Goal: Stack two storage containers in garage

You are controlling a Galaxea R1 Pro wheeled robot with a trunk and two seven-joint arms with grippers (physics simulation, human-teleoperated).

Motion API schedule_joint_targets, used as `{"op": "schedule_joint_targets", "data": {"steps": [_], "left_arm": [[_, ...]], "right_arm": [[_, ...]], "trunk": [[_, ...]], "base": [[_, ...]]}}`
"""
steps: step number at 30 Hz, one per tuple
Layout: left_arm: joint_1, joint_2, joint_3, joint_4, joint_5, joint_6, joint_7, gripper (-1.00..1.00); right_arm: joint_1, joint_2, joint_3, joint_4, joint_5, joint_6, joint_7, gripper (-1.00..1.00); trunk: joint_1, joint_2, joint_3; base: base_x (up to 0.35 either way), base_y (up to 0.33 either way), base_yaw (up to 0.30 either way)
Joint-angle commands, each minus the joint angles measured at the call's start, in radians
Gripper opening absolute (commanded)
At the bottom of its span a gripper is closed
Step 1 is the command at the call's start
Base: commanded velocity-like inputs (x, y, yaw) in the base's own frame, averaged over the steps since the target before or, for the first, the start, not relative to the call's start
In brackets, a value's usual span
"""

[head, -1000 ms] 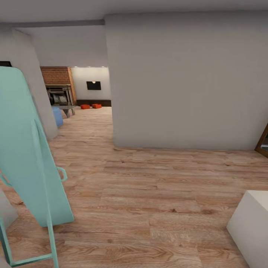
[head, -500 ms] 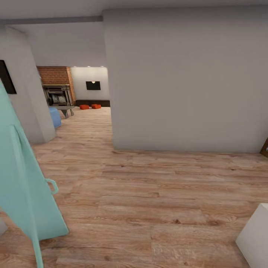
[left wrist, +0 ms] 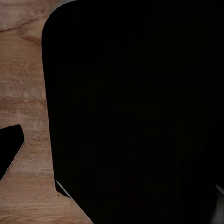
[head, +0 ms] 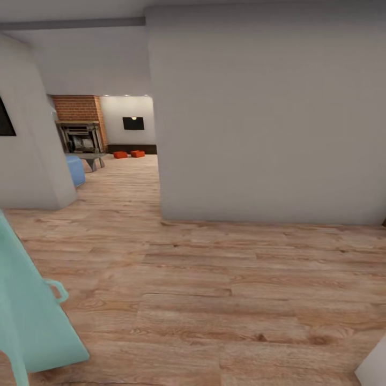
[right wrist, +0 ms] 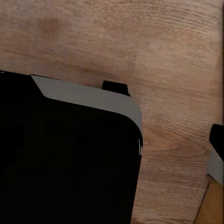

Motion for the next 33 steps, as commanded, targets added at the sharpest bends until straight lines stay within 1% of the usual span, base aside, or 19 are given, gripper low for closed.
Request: {"op": "schedule_joint_targets", "data": {"steps": [1, 29, 33], "left_arm": [[0.0, 0.0, 0.001, -0.001, 0.001, 0.0, 0.0, 1.0], [0.0, 0.0, 0.001, -0.001, 0.001, 0.0, 0.0, 1.0], [0.0, 0.0, 0.001, -0.001, 0.001, 0.0, 0.0, 1.0]], "right_arm": [[-0.001, 0.001, 0.008, 0.003, -0.008, -0.006, -0.001, 1.0], [-0.002, 0.0, 0.008, 0.003, -0.008, -0.007, -0.001, 1.0], [-0.002, 0.0, 0.008, 0.003, -0.008, -0.007, -0.001, 1.0]], "trunk": [[0.001, 0.0, -0.001], [0.001, 0.0, -0.001], [0.001, 0.0, -0.001]], "base": [[0.323, 0.0, 0.0], [0.323, 0.0, 0.0], [0.323, 0.0, 0.087]]}}
